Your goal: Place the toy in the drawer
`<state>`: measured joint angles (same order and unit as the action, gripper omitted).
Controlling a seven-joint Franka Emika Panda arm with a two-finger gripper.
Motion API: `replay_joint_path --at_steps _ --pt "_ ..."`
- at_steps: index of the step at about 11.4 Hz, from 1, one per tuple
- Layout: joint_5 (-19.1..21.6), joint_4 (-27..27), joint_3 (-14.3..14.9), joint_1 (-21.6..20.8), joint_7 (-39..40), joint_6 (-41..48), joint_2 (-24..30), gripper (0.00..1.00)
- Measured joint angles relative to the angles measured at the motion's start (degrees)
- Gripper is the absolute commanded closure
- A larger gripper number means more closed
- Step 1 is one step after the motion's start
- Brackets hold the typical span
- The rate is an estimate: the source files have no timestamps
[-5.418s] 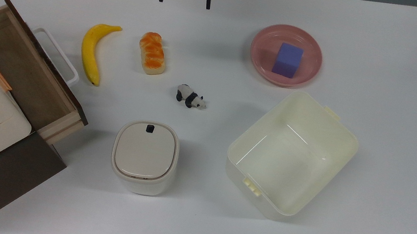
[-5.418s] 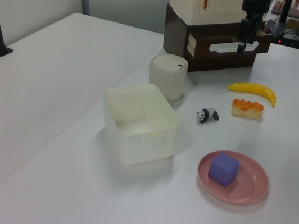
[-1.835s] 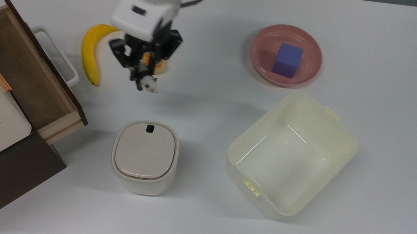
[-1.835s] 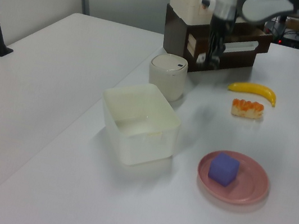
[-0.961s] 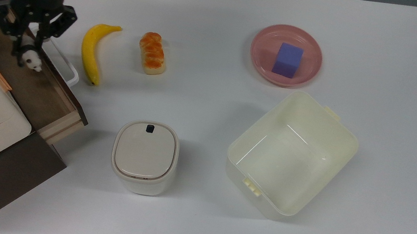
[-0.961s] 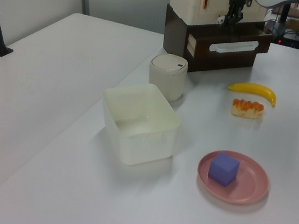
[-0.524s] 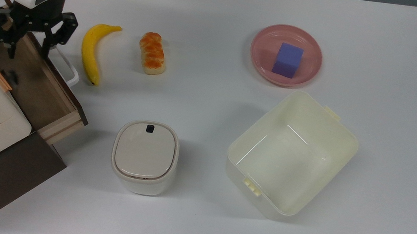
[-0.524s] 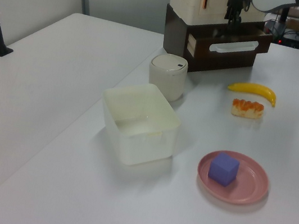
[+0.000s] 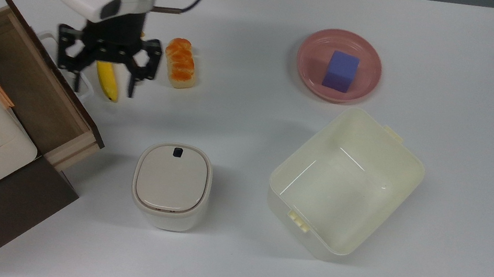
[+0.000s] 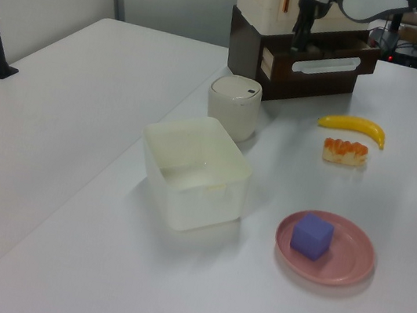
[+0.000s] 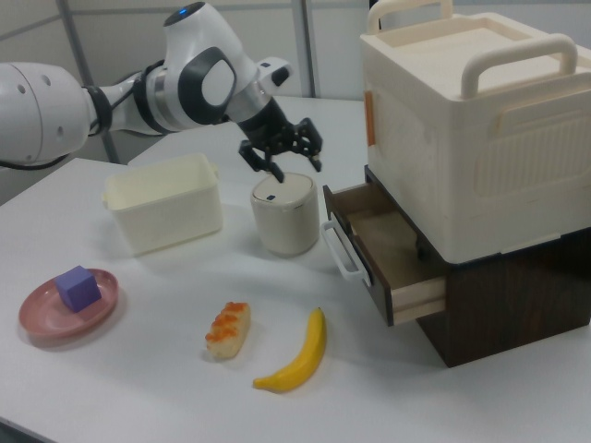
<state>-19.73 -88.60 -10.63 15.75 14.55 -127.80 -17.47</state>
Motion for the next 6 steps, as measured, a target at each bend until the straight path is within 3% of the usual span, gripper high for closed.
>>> replay_joint_path --at_steps 3,6 --pt "4.5 -0.2 -5.3 -0.9 -8.7 10.0 0.2 0.01" --pt "11.6 -0.1 -5.9 -3.4 -12.7 18.2 2.4 0.00"
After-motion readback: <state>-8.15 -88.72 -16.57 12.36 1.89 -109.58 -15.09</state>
